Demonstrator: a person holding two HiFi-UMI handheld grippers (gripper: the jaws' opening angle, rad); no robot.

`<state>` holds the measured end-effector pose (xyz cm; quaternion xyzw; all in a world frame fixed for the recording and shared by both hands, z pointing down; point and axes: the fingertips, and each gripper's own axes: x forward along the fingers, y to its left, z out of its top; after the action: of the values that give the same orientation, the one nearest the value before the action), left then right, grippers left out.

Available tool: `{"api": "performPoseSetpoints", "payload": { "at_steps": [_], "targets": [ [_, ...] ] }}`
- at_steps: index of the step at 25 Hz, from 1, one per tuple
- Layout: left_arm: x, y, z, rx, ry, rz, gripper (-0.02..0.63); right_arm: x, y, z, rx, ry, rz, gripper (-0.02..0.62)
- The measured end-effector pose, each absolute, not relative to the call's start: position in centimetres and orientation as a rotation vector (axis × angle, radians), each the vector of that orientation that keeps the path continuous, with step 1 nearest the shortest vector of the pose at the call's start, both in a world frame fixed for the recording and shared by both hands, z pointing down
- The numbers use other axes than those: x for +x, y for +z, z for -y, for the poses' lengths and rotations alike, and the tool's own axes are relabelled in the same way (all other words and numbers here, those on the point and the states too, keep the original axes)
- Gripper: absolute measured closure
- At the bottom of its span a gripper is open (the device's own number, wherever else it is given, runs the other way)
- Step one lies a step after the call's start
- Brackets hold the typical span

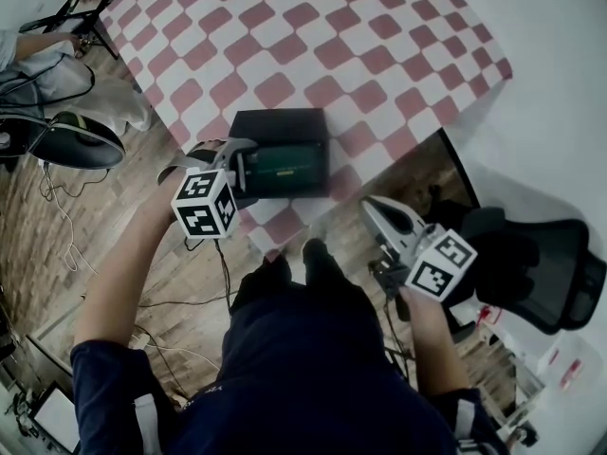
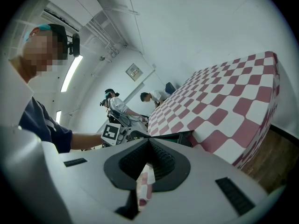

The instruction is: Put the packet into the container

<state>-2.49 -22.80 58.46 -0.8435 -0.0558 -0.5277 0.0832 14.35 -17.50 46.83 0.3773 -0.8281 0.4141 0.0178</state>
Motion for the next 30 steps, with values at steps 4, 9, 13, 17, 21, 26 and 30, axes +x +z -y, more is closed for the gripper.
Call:
{"api": "performPoseSetpoints", "payload": {
  "at_steps": [4, 9, 13, 17, 21, 26, 30],
  "targets": [
    [-3.0, 58.2, 22.3, -2.527, -1.574, 0.159, 0.198, 13.8, 46.7, 17.4, 1.168, 1.272, 2.575, 0.578],
    [-3.8, 57.9, 22.4, -2.490, -1.590, 0.164, 0.186, 13.0, 46.3, 17.2, 1.155, 1.259, 2.585, 0.578],
    [-2.9, 55.9, 22.7, -2.558, -1.502, 0.098, 0.187, 12.7, 45.8, 17.1, 1.161, 1.230, 2.591, 0.578],
    [-2.3, 53.1, 23.1, -2.658, -1.371, -0.041, 0.189, 12.0, 45.2, 17.2, 1.162, 1.198, 2.602, 0.578],
    [-1.9, 50.0, 23.0, -2.796, -1.213, -0.186, 0.190, 11.2, 44.2, 17.3, 1.164, 1.132, 2.608, 0.578],
    [-2.2, 46.9, 21.5, -2.875, -1.048, -0.317, 0.288, 9.9, 42.2, 17.6, 1.167, 1.080, 2.634, 0.578],
    [-2.8, 44.2, 20.9, -2.931, -0.892, -0.445, 0.377, 8.6, 40.6, 17.9, 1.152, 0.983, 2.657, 0.578]
  ]
}}
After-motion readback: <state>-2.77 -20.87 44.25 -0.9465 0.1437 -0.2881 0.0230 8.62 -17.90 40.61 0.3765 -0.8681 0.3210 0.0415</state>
